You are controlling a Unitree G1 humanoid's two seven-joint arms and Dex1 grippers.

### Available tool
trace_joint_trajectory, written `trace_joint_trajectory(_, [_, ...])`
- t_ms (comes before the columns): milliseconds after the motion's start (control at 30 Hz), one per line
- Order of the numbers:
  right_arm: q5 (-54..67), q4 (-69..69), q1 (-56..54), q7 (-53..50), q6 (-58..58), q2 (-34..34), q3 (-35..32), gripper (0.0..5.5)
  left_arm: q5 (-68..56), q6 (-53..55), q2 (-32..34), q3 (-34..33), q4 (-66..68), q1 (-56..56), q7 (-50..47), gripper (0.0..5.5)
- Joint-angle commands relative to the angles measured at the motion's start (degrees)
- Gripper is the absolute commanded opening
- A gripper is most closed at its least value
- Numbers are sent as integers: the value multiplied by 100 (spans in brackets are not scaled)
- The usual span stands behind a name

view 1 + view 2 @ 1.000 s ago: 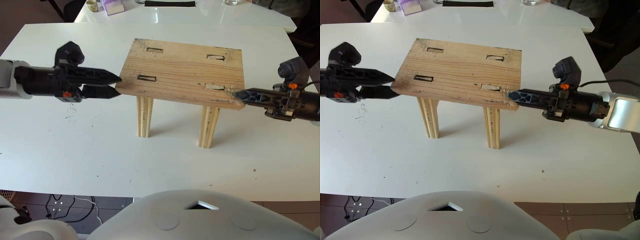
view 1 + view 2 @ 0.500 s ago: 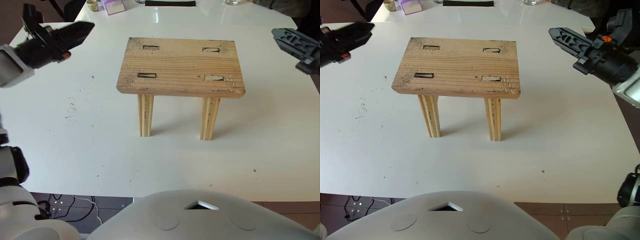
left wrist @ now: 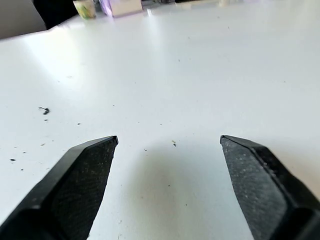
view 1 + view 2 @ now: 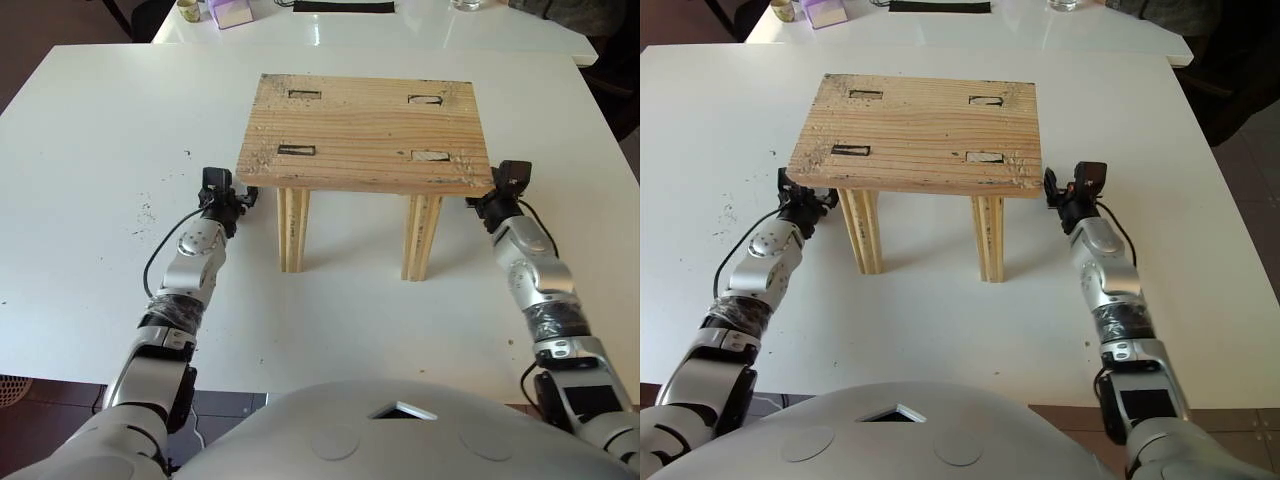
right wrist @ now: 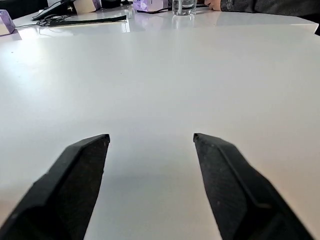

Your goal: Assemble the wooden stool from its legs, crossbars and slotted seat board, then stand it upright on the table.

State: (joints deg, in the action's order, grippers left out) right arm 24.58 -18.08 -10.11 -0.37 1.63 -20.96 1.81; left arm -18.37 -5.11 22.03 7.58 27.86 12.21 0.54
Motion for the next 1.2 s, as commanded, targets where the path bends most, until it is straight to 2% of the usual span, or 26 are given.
trace_joint_trajectory(33, [-429, 70, 178, -32, -468, 341, -202, 309, 409, -236, -437, -130, 163, -254, -56, 382])
trace_joint_trajectory(333, [-1071, -695, 255, 133, -1024, 1096, -278, 309, 1062, -1210, -1071, -547, 1090, -77, -304, 382])
trace_joint_trajectory(500, [-1389, -1037, 92, 146, -1297, 1217, -384, 309, 1328, -1715, -1151, -752, 1639, 233, -346, 382])
trace_joint_trajectory(767, [-1627, -1715, -391, 158, -1512, 1184, -652, 309, 1453, -1907, -1229, -974, 2127, 490, -359, 382])
trace_joint_trajectory(1033, [-1447, -2141, -1006, 184, -984, 1209, -965, 309, 1702, -2109, -1399, -1037, 2366, 560, -628, 382])
trace_joint_trajectory(1200, [-1227, -1432, -1219, 256, -435, 1425, -1035, 309, 1963, -2235, -1425, -940, 2536, 697, -697, 382])
